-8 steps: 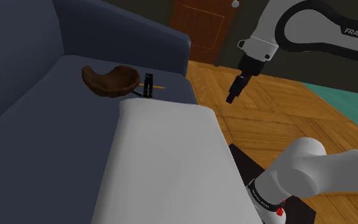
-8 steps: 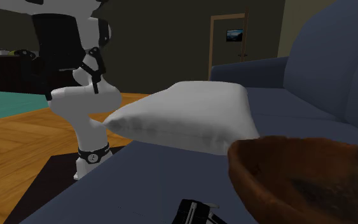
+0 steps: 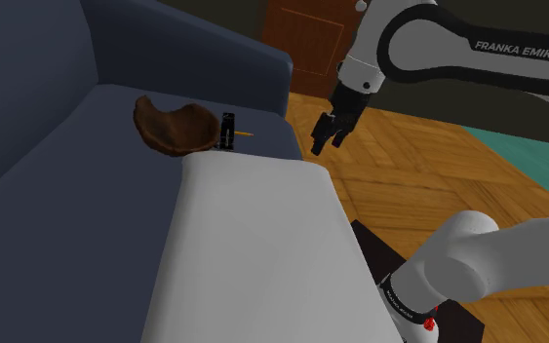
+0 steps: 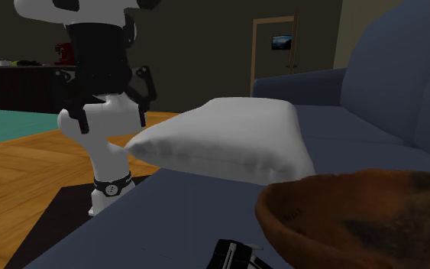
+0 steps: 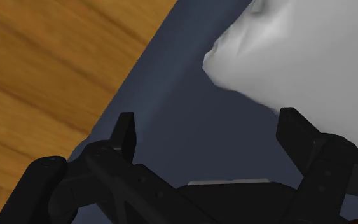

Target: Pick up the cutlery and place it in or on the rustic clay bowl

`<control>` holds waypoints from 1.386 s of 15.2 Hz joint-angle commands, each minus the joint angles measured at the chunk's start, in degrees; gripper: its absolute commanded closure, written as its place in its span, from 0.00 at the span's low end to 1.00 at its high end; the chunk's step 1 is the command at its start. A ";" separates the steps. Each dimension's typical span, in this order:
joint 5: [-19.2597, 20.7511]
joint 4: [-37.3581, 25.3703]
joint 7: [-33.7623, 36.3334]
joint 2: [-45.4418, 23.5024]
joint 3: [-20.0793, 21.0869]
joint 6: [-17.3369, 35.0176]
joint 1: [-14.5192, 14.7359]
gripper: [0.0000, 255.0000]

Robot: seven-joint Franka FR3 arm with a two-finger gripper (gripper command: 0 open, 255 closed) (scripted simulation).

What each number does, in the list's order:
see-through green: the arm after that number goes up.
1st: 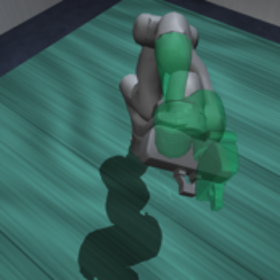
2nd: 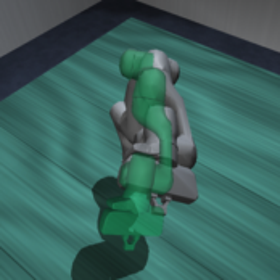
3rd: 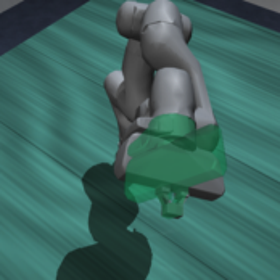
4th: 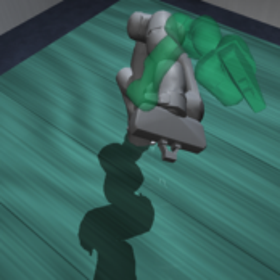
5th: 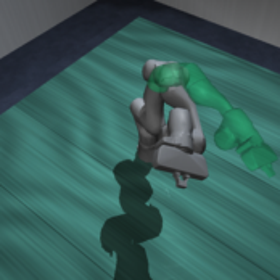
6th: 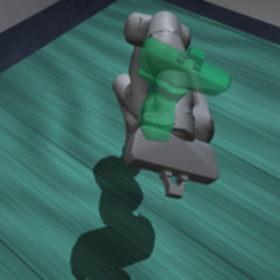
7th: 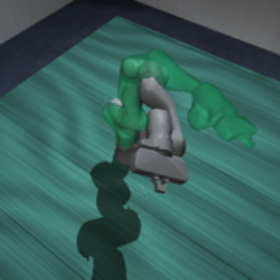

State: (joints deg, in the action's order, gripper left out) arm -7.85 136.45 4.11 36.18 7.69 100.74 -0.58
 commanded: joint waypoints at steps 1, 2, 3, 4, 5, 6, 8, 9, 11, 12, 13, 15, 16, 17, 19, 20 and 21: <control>-0.61 -2.57 5.10 -4.31 2.50 2.31 -0.60 0.00; -0.67 -3.79 7.47 -6.35 3.62 3.37 -0.96 0.00; -0.61 -5.09 9.85 -8.43 4.70 4.37 -1.31 0.00; -0.45 -6.48 12.24 -10.56 5.76 5.31 -1.73 0.00; -0.16 -7.97 14.66 -12.73 6.75 6.19 -2.10 0.00; 0.24 -9.53 17.10 -14.94 7.71 6.99 -2.50 0.00; 1.40 -12.92 22.03 -19.47 9.48 8.36 -3.25 0.00; 2.14 -14.74 24.52 -21.78 10.28 8.93 -3.60 0.00; 3.95 -18.63 29.55 -26.50 11.64 9.78 -4.13 0.00; 4.99 -20.71 32.06 -28.91 12.21 10.06 -4.32 0.00; 6.10 -22.87 34.56 -31.33 12.68 10.24 -4.43 0.00; 8.47 -27.47 39.48 -36.24 13.34 10.28 -4.43 0.00; 9.70 -29.91 41.88 -38.72 13.50 10.14 -4.27 0.00; 10.93 -32.45 44.20 -41.21 13.56 9.89 -4.05 0.00; 13.32 -37.85 48.62 -46.21 13.36 9.08 -3.32 0.00; 14.45 -40.72 50.69 -48.72 13.13 8.53 -2.86 0.00; 15.52 -43.71 52.65 -51.24 12.82 7.87 -2.34 0.00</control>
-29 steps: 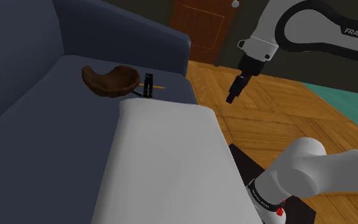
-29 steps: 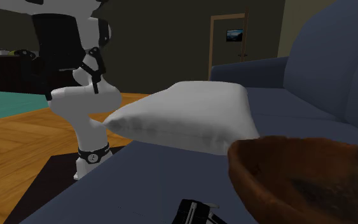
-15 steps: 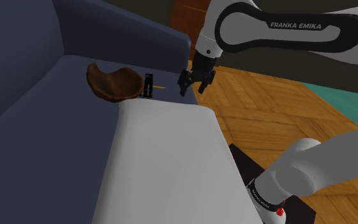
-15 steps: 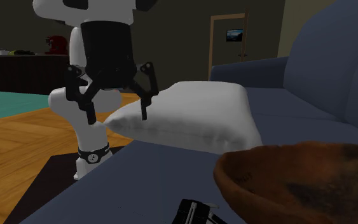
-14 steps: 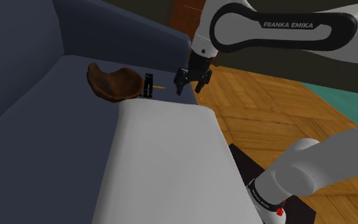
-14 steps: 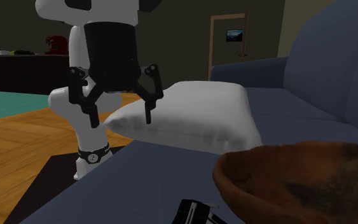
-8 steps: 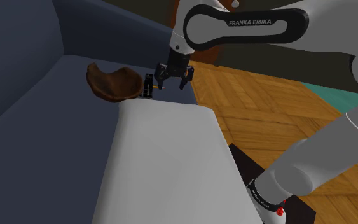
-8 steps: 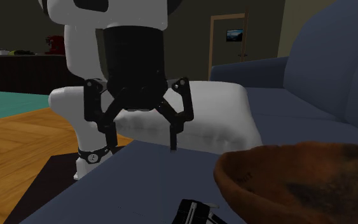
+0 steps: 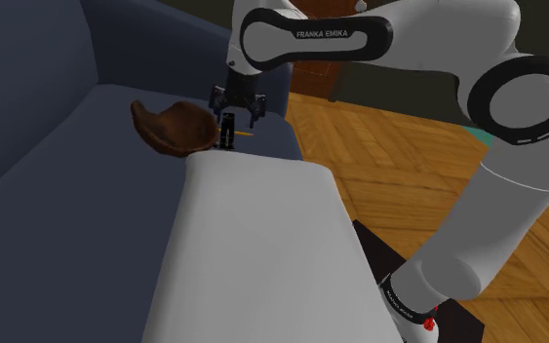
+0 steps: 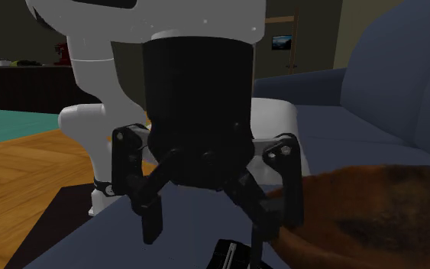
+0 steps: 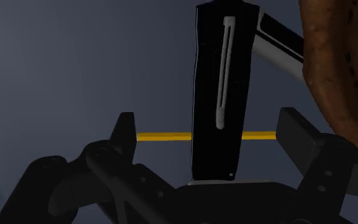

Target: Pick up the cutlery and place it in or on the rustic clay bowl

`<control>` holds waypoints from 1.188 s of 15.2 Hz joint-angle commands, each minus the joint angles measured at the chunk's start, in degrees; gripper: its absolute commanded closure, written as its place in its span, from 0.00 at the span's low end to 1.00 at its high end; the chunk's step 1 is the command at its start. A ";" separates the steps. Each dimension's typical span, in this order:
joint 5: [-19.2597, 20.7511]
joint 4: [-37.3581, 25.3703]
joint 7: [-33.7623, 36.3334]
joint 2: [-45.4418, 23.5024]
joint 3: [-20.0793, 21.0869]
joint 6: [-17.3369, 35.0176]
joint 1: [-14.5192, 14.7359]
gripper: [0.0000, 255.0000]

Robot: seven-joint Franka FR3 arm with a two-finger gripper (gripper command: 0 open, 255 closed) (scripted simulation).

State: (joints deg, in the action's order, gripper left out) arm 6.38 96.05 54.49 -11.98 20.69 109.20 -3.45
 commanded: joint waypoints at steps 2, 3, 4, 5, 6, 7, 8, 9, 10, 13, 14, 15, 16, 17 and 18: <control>2.28 -6.52 4.15 -5.68 -0.71 -1.37 1.24 0.00; 2.34 -5.92 4.19 -5.80 -0.77 -0.66 1.23 0.00; 2.40 -5.31 4.25 -5.93 -0.81 0.06 1.21 0.00; 2.48 -4.77 4.30 -6.08 -0.85 0.76 1.19 0.00; 2.56 -4.22 4.36 -6.24 -0.89 1.45 1.18 0.00; 2.65 -3.68 4.42 -6.42 -0.93 2.15 1.16 0.00; 2.74 -3.16 4.48 -6.60 -0.98 2.84 1.16 0.00; 2.89 -2.38 4.59 -6.91 -1.06 3.92 1.15 0.00; 2.88 -2.38 4.59 -6.91 -1.07 3.92 1.16 0.00; 2.88 -2.38 4.58 -6.91 -1.09 3.92 1.18 0.00; 2.88 -2.38 4.58 -6.91 -1.09 3.92 1.18 0.00; 2.87 -2.38 4.58 -6.91 -1.10 3.92 1.18 0.00; 2.87 -2.38 4.58 -6.91 -1.10 3.92 1.18 0.00; 2.87 -2.38 4.58 -6.91 -1.10 3.92 1.19 0.00; 2.85 -2.25 4.59 -6.82 -1.09 3.96 1.18 1.00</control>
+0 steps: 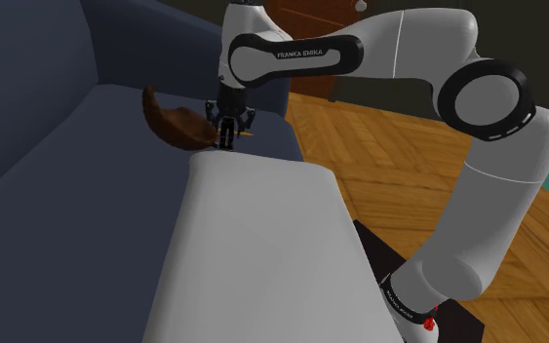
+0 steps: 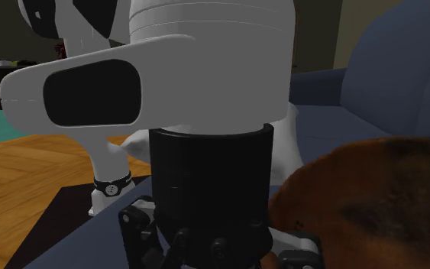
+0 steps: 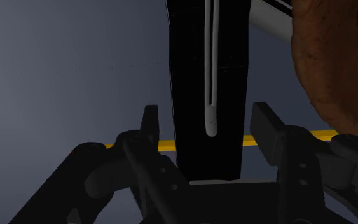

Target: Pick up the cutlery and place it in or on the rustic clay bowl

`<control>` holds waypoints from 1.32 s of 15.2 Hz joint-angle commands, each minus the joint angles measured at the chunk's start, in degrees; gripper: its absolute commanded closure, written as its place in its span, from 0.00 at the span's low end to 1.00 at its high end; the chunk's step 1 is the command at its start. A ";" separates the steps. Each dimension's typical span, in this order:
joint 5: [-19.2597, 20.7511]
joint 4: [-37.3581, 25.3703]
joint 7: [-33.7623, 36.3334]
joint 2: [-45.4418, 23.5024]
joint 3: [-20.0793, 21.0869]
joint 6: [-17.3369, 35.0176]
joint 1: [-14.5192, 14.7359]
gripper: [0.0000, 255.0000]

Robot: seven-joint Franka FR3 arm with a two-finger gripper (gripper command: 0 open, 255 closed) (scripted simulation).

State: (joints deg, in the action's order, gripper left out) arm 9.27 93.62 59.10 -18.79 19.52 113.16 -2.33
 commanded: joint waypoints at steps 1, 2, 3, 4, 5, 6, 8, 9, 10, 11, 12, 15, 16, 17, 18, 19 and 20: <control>-0.03 0.08 -0.02 -0.06 0.08 -0.06 0.08 1.00; -0.01 -0.07 -0.05 -0.13 0.07 -0.13 0.07 1.00; -0.03 0.01 -0.04 -0.05 0.08 -0.13 0.07 1.00; -0.02 -0.09 -0.03 -0.09 0.08 -0.19 0.09 1.00; -0.01 -0.04 -0.01 -0.10 0.08 -0.13 0.09 1.00; 0.00 -0.10 -0.01 -0.14 0.07 -0.16 0.10 1.00; -0.01 -0.07 -0.01 -0.13 0.08 -0.15 0.09 1.00; -0.02 0.06 -0.03 -0.09 0.07 -0.05 0.07 1.00; -0.11 -0.48 -0.12 0.08 0.11 -0.74 0.07 1.00; -0.20 -1.03 -0.20 0.24 0.15 -1.44 0.07 1.00; -0.28 -1.62 -0.27 0.38 0.18 -2.15 0.09 1.00; -0.49 -3.44 -0.49 0.74 0.27 -4.31 0.13 1.00; -0.55 -4.09 -0.56 0.83 0.29 -5.03 0.15 1.00; -0.60 -4.75 -0.62 0.91 0.32 -5.77 0.18 1.00; -0.65 -5.43 -0.68 0.98 0.34 -6.51 0.21 1.00; -0.69 -6.12 -0.74 1.03 0.37 -7.25 0.24 1.00; -0.73 -6.84 -0.80 1.07 0.39 -8.00 0.28 1.00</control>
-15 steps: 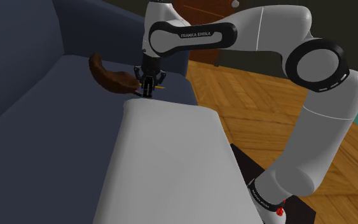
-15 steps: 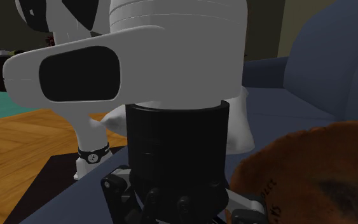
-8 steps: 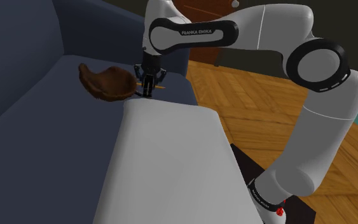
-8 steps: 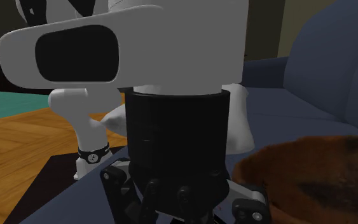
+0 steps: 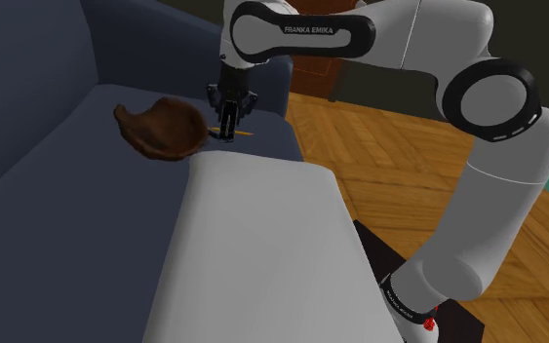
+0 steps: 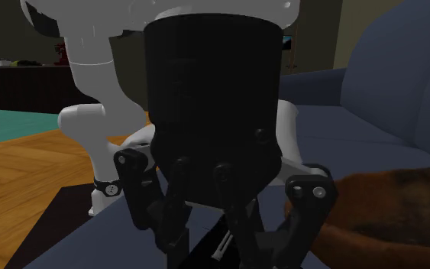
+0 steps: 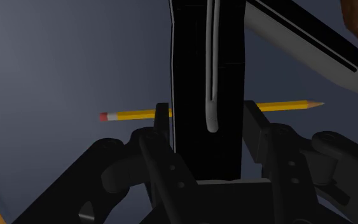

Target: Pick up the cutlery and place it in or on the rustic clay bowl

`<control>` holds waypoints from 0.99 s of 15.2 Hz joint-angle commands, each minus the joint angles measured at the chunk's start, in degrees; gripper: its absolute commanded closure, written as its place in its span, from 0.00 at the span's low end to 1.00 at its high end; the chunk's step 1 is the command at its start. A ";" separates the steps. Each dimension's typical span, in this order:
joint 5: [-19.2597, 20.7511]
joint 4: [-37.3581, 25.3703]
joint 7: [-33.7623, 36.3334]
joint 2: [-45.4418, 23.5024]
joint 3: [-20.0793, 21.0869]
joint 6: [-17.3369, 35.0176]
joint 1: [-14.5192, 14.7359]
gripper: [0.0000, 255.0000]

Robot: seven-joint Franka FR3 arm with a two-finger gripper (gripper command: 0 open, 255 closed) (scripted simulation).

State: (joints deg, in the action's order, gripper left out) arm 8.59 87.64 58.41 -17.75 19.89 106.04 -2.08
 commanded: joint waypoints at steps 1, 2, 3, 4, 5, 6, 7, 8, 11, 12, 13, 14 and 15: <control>-0.08 -1.60 -0.16 0.05 0.04 -1.64 0.06 1.00; -0.11 -2.36 -0.21 0.06 0.07 -2.40 0.11 1.00; -0.12 -3.14 -0.26 0.05 0.09 -3.17 0.16 1.00; -0.13 -3.94 -0.30 0.03 0.11 -3.95 0.21 1.00; -0.14 -4.76 -0.35 0.00 0.13 -4.73 0.27 1.00; -0.13 -5.61 -0.39 -0.06 0.14 -5.53 0.33 1.00; -0.13 -6.48 -0.43 -0.12 0.16 -6.33 0.40 1.00; -0.11 -7.37 -0.46 -0.21 0.18 -7.14 0.47 1.00; -0.01 -10.22 -0.56 -0.58 0.22 -9.62 0.73 1.00; 0.03 -11.23 -0.58 -0.74 0.24 -10.47 0.83 1.00; 0.09 -12.27 -0.61 -0.93 0.25 -11.34 0.94 1.00; 0.15 -13.35 -0.63 -1.13 0.26 -12.21 1.06 1.00; 0.23 -14.46 -0.65 -1.36 0.27 -13.10 1.19 1.00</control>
State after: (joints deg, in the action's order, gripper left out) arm 8.85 73.93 57.84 -19.17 20.15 93.75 -0.92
